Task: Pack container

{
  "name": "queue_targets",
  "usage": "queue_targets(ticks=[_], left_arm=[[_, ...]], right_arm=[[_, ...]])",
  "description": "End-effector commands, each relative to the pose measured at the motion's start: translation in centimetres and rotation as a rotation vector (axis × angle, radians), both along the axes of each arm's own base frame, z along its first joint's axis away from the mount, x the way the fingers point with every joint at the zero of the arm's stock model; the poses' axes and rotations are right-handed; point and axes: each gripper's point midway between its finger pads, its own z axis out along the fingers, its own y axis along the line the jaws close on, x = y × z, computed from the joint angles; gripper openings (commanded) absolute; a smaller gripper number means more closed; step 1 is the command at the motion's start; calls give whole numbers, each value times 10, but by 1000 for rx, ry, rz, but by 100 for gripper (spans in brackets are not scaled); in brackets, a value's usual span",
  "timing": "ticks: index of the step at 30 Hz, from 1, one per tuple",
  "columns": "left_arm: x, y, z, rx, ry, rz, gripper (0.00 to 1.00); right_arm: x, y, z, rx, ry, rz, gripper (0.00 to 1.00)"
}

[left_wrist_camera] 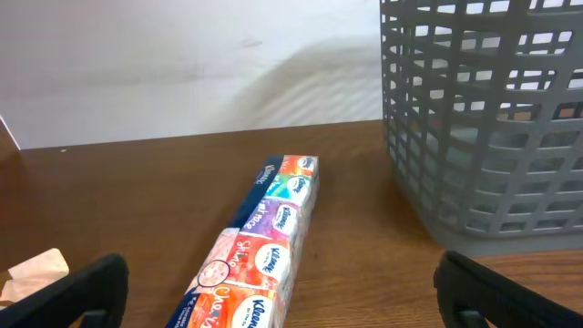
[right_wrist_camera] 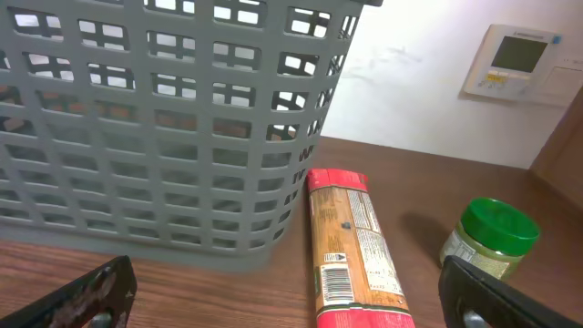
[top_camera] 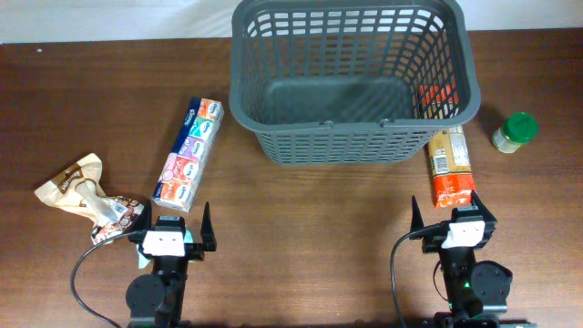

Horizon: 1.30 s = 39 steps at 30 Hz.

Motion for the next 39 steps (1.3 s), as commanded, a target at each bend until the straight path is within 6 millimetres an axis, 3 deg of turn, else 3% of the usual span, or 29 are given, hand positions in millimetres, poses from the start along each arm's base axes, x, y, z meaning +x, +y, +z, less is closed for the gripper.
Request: queue_targets(ticks=[1,39], left_arm=[[0,0,-2,15,-1,-6,100],[0,0,-2,15,-1,-6,100]], right_arm=[[0,4,-1,8,-4,17,99],[0,-2,-2,6,-1,-18,99]])
